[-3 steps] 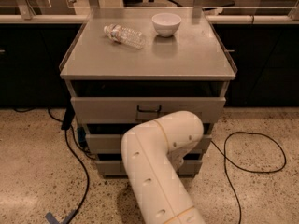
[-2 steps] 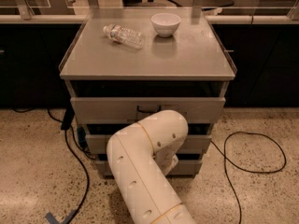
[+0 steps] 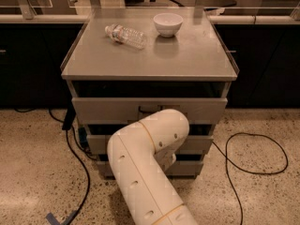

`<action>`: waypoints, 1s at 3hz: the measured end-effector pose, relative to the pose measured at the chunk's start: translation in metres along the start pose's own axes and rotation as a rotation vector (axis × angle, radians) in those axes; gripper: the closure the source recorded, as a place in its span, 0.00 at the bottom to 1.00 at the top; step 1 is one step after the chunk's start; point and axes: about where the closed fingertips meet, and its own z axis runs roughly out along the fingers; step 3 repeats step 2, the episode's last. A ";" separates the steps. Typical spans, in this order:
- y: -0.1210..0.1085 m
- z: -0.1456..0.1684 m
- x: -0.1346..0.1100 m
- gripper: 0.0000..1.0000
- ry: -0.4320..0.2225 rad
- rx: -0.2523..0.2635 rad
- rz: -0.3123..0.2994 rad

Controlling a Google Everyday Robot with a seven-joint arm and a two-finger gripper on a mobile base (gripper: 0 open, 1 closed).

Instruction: Open bottom drawer

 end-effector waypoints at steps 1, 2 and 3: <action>0.007 -0.019 -0.006 0.00 0.032 0.040 -0.046; 0.004 -0.023 -0.012 0.00 0.034 0.057 -0.066; 0.004 -0.023 -0.012 0.00 0.034 0.057 -0.066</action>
Offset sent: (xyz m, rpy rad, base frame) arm -0.2330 -0.0384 0.0877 -0.2362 -0.1946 0.0376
